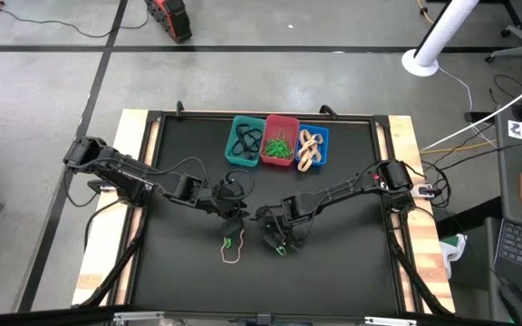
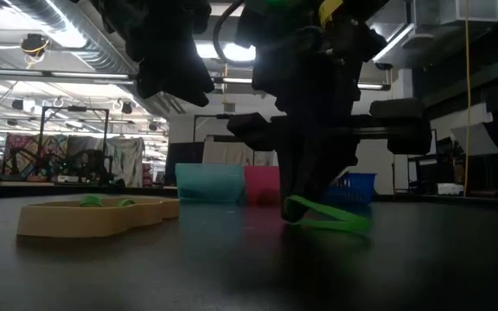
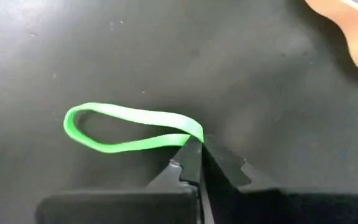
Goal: Sort rubber bands into baskets
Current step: Put the green rubber band into the pink bin
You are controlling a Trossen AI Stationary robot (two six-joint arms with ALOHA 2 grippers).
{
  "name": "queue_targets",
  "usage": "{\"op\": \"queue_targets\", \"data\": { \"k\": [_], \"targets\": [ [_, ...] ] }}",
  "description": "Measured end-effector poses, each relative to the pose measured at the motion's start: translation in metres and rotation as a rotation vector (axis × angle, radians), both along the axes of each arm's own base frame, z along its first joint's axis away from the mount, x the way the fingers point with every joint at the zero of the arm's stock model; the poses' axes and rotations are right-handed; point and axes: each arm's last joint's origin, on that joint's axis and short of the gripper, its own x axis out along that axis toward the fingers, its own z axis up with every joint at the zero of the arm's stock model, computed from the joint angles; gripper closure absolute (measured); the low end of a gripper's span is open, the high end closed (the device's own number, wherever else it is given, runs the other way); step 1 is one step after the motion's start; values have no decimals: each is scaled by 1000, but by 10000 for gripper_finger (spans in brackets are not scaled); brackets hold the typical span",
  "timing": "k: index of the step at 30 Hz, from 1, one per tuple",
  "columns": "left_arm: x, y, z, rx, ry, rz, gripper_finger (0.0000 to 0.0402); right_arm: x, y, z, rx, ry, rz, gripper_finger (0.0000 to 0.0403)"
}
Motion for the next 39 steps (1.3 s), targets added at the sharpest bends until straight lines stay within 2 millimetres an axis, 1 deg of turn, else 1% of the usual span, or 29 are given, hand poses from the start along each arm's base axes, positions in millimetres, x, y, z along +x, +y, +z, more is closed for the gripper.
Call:
{"op": "queue_targets", "data": {
  "k": [4, 8, 12, 15, 16, 20, 24, 27, 31, 33, 36, 39],
  "targets": [
    [0, 0, 0, -14, -1, 13, 266, 4, -4, 12, -68, 0, -8, 399],
    [0, -1, 0, -34, 6, -4, 266, 9, -17, 33, -153, -11, -9, 395],
    [-2, -5, -2, -84, 33, -51, 266, 13, -37, 54, -227, 8, -21, 400],
    [-6, -10, -4, -116, 71, -52, 266, 12, -58, 69, -296, 21, -51, 399],
    [-8, -12, -5, -123, 90, -48, 266, 12, -66, 76, -323, 4, -68, 399],
    [-15, -22, -8, -140, 144, -48, 266, 8, -101, 91, -448, -12, -142, 401],
    [-18, -31, -9, -158, 159, -53, 266, 3, -146, 105, -529, -50, -246, 401],
    [-20, -37, -9, -167, 151, -46, 266, 1, -182, 109, -561, -85, -328, 401],
    [-21, -43, -8, -190, 140, -20, 266, -6, -232, 114, -578, -143, -469, 401],
    [-22, -45, -8, -203, 136, 0, 266, -12, -252, 115, -571, -154, -523, 401],
    [-24, -49, -8, -221, 129, 41, 266, -22, -277, 116, -504, -172, -587, 400],
    [-25, -52, -8, -274, 127, 101, 266, -31, -294, 116, -410, -185, -646, 400]
  ]
}}
